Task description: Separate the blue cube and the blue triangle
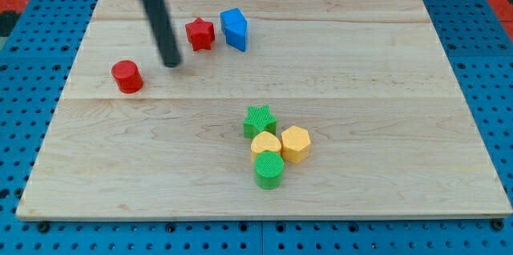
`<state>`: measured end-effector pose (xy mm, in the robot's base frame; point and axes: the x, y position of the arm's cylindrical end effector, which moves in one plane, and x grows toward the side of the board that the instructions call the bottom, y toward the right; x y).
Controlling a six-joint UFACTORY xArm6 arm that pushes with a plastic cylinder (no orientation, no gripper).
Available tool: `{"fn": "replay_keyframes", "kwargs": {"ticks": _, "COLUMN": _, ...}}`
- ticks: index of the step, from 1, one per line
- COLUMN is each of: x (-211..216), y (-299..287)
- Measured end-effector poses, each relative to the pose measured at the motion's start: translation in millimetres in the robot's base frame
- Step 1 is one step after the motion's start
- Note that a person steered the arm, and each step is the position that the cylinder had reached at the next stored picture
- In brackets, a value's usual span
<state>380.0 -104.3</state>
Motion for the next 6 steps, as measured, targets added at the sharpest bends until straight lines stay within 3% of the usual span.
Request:
{"fn": "replay_keyframes", "kwargs": {"ticks": 1, "x": 54, "y": -35}}
{"fn": "replay_keyframes", "kwargs": {"ticks": 2, "x": 47, "y": -79}}
{"fn": "replay_keyframes", "kwargs": {"ticks": 3, "x": 34, "y": -57}}
{"fn": "replay_keyframes", "kwargs": {"ticks": 4, "x": 25, "y": 93}}
{"fn": "replay_keyframes", "kwargs": {"ticks": 5, "x": -31, "y": 168}}
{"fn": "replay_keyframes", "kwargs": {"ticks": 6, "x": -82, "y": 120}}
